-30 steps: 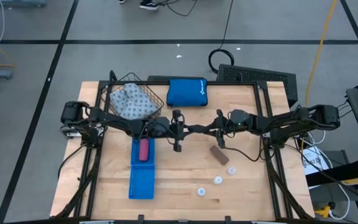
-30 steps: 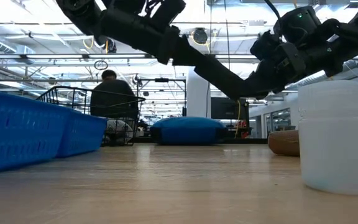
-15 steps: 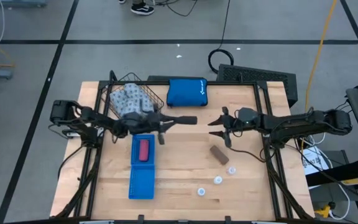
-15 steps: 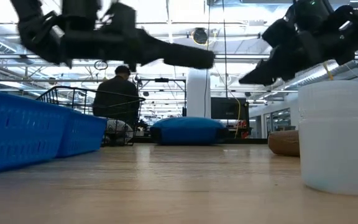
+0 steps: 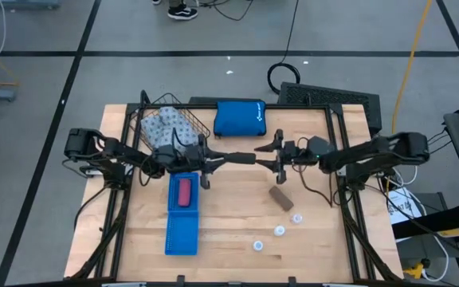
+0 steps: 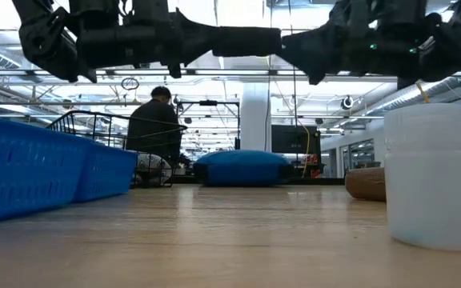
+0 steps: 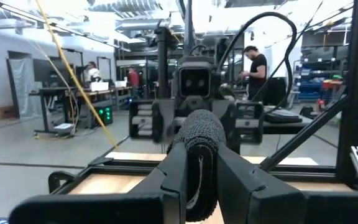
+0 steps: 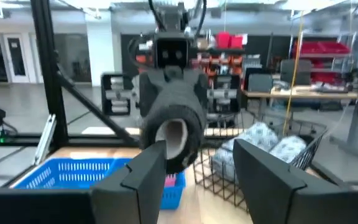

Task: Pick & place medical supplies in basket/bin
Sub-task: Put the black bandage into the top blue bin

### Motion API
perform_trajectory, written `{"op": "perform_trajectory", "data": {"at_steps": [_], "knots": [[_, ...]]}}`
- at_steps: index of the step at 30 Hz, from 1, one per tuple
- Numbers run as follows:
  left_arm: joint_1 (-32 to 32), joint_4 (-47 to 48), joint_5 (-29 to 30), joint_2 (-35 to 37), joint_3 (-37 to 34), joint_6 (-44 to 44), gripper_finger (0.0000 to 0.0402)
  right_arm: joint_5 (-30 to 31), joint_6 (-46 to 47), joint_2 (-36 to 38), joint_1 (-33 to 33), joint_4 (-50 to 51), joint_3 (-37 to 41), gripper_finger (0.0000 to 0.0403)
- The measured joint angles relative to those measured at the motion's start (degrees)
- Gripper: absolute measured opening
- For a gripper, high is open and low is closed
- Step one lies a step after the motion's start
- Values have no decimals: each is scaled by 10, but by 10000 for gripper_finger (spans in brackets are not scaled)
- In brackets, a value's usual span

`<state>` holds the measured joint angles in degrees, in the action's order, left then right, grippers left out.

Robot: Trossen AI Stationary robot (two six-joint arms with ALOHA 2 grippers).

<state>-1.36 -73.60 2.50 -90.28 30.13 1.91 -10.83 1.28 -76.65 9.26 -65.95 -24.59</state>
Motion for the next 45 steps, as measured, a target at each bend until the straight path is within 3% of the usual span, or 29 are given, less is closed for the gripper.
{"op": "perform_trajectory", "data": {"at_steps": [10, 20, 24, 29, 33, 40, 45], "knots": [[1, 18, -11, 0, 1, 7, 60, -29, -2, -54, -22, 7, -35, 202], [0, 22, -27, -1, 2, 15, 60, -47, 11, 27, -14, 161, -37, 300], [-1, 20, -19, -1, 2, 20, 60, -53, 10, 60, -15, 202, -37, 322], [-1, 19, -22, -1, 2, 21, 60, -35, 1, 67, -19, 198, -36, 326], [-2, 19, -19, -1, 2, 21, 60, 20, -21, 50, -28, 171, -36, 320], [-1, 19, -4, 0, 2, 25, 60, 20, -31, 5, -38, 94, -36, 318], [-1, 19, -4, 0, 2, 24, 60, 58, -36, -14, -38, 79, -36, 316]]}}
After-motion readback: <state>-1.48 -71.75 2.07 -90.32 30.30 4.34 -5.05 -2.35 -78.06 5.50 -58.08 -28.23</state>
